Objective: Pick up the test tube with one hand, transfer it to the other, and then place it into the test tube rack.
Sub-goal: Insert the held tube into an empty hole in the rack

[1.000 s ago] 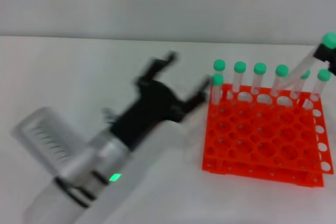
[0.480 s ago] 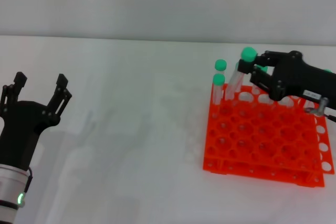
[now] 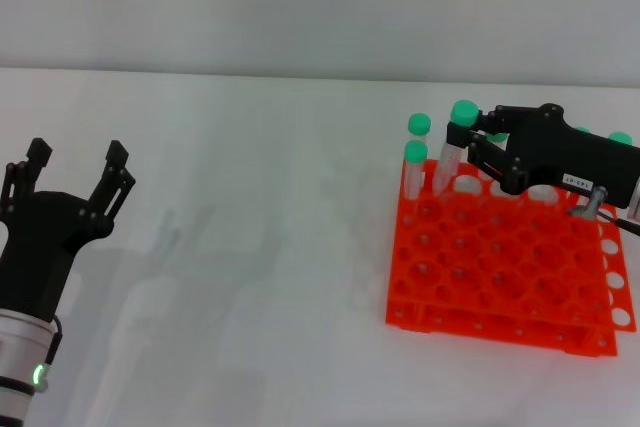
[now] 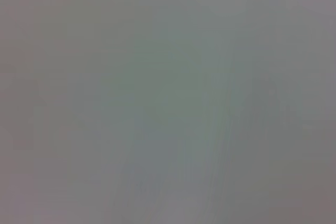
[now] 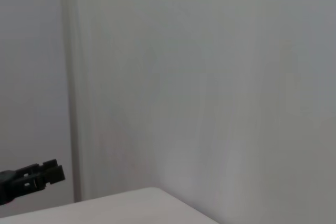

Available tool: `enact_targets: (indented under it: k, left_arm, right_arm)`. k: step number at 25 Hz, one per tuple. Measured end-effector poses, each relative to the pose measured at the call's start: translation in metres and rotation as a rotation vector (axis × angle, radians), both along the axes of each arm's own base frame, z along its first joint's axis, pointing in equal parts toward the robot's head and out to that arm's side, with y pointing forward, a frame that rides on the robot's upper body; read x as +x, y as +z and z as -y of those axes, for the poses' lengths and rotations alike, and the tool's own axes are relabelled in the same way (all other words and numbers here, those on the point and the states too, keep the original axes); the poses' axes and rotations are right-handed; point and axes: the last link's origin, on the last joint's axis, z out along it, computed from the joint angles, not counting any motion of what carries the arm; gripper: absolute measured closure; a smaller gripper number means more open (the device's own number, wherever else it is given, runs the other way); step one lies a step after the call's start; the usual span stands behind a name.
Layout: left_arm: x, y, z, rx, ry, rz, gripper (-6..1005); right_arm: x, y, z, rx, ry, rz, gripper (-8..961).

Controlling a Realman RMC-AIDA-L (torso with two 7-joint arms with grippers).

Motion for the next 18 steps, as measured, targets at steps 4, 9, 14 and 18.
enact_targets:
  k: [4, 9, 14, 18]
  left_arm:
    - [0.0014, 0.0002, -0.0019, 0.001, -0.005, 0.0, 115]
    - [0.0026, 0.0003, -0.0034, 0.001, -0.009, 0.001, 115]
    - [0.0034, 0.0003, -0.0044, 0.001, -0.012, 0.001, 116]
    - [0.0037, 0.0006, -0.0049, 0.003, -0.013, 0.002, 116]
  right_arm:
    - [0.003, 0.0009, -0.0011, 0.004, -0.018, 0.004, 704]
    - [0.0045, 0.0011, -0.0009, 0.004, -0.025, 0.004, 698]
    - [0.0069, 0.0015, -0.0023, 0.011, -0.039, 0.012, 693]
    - [0.0085, -0.0002, -0.0021, 0.006, -0.046, 0.021, 688]
